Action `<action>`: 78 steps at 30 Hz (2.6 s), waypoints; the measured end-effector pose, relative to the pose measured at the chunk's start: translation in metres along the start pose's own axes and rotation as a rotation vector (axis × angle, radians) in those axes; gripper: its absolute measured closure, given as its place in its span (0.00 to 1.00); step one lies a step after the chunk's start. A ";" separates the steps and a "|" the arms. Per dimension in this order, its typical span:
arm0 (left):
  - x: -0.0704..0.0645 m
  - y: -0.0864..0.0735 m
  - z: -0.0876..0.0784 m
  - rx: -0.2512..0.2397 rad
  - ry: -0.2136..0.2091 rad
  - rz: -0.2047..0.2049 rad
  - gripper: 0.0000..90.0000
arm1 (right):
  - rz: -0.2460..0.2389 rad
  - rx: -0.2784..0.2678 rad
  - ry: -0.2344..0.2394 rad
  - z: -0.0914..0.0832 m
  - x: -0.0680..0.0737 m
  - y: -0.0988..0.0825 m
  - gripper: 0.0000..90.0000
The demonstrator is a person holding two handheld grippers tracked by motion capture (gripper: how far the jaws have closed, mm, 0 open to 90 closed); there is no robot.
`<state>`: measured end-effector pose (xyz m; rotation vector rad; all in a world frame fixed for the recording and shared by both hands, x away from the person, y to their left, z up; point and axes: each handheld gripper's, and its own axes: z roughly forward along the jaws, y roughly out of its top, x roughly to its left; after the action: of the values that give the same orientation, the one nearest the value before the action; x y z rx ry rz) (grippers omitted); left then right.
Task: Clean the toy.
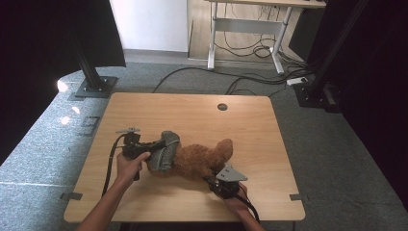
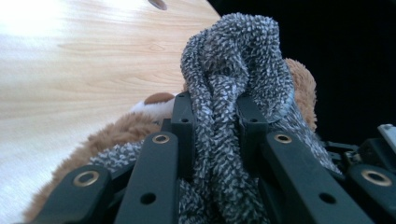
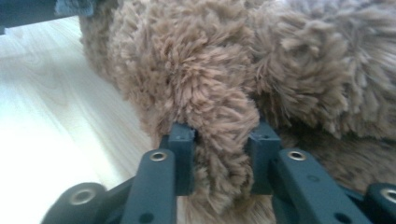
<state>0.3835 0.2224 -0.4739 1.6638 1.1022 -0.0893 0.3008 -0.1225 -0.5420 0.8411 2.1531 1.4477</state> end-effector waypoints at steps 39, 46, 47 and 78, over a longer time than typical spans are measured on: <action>-0.026 -0.060 -0.033 -0.036 -0.041 0.089 0.82 | 0.033 0.070 -0.005 -0.008 0.024 0.036 0.38; -0.022 -0.075 -0.037 0.001 -0.121 0.029 0.82 | 0.019 0.058 -0.004 -0.016 0.034 0.024 0.42; -0.022 -0.077 -0.038 0.008 -0.126 0.029 0.82 | 0.022 0.055 0.000 -0.018 0.034 0.022 0.44; 0.005 -0.031 0.022 -0.039 0.021 0.077 0.83 | -0.009 -0.057 -0.139 0.039 -0.019 0.029 0.46</action>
<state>0.3746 0.2080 -0.5082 1.6734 1.0478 -0.0008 0.3467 -0.1014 -0.5292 0.8833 2.0020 1.3965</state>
